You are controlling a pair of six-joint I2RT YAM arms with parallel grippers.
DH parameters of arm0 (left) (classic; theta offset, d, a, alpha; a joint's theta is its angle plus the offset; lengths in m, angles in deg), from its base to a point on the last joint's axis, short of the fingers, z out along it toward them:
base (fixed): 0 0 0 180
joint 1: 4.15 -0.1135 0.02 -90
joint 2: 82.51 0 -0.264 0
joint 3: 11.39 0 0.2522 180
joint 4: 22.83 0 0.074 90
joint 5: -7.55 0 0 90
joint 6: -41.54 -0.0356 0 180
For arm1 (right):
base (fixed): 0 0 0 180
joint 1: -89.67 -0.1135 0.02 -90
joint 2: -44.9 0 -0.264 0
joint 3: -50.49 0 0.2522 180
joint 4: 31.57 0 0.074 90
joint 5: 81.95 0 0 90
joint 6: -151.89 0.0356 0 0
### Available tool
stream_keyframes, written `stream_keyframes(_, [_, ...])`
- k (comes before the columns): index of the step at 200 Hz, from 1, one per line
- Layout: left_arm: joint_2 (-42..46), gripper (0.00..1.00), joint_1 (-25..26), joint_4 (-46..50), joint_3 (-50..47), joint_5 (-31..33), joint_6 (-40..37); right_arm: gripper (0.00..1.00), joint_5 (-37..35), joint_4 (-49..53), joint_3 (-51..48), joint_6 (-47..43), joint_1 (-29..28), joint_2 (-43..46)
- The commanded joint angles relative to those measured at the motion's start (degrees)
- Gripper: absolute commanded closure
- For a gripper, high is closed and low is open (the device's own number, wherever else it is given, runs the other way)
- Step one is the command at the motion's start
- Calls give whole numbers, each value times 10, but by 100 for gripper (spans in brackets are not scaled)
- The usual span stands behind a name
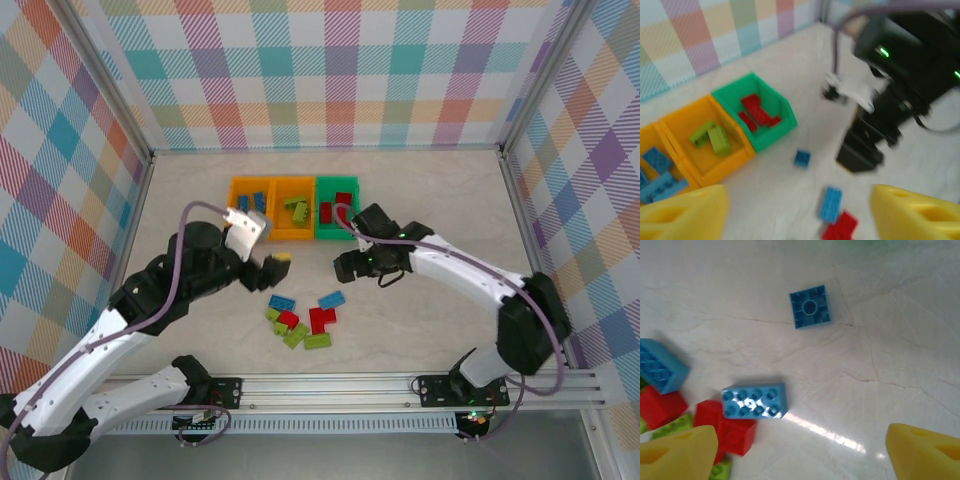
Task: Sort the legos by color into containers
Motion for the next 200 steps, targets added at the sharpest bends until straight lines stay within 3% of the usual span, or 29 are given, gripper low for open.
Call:
stream_keyframes(1, [40,6,5,127,-53,-45,-88,19,-50,-55,31,-16,-1,-60])
stream_keyframes(10, [64,0,6,131,-81,-48,-97,21,-58,-76,37,-25,-1,-88])
stream_keyframes(37, [139,0,6,89,-162,-48,-94,26,-65,-93,77,-42,-1,-170])
stream_keyframes(64, [184,0,6,32,-215,-29,-91,39,-56,-95,118,-50,-1,-233])
stream_keyframes(97, [166,0,6,21,-222,-26,-97,60,-41,-100,129,-46,-1,-261])
stream_keyframes(114, [150,0,6,21,-223,-32,-99,70,-30,-103,119,-37,-1,-254])
stream_keyframes(174, [160,0,4,5,-230,-48,-103,76,29,-170,31,-48,-2,-109])
stream_keyframes(200, [175,0,-6,-1,-226,37,-79,76,84,-211,45,-55,-10,-76])
